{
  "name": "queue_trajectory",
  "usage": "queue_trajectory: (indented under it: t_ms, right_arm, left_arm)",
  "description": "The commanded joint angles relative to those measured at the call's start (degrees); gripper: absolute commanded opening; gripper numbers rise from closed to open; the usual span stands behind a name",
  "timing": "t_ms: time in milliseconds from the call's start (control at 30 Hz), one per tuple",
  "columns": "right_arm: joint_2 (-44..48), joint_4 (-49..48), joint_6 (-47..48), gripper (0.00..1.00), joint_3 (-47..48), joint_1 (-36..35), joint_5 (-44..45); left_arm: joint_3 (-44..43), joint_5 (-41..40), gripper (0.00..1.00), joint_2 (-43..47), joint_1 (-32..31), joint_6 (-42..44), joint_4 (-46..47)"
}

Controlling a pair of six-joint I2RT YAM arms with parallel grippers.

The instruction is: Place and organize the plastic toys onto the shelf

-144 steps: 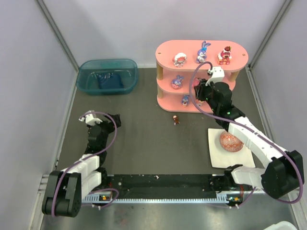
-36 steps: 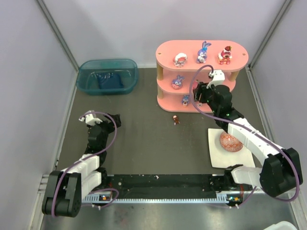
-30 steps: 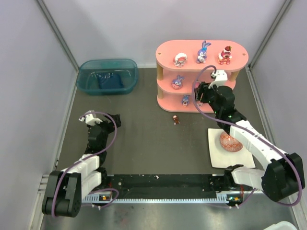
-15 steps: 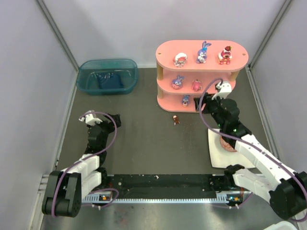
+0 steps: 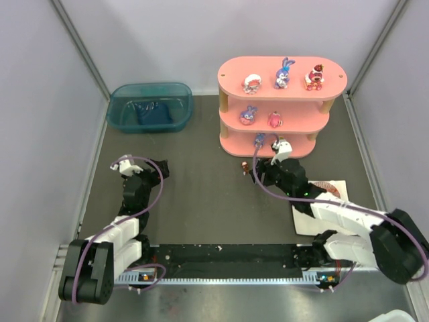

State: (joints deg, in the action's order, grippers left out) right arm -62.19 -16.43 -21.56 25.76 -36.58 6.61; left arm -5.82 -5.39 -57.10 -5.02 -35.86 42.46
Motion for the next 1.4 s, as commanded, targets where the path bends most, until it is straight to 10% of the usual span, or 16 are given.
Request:
queue_trajectory:
  t_ms: [0, 1367]
  right_arm:
    - [-5.12, -10.90, 1.34, 0.65, 0.26, -0.78, -2.13]
    - [-30.97, -21.28, 8.64, 0.50, 7.29, -0.69, -0.29]
  left_arm:
    - [-0.06, 0.11, 0.98, 1.20, 0.18, 0.26, 2.81]
    - [-0.06, -0.24, 0.98, 1.03, 0.18, 0.17, 2.81]
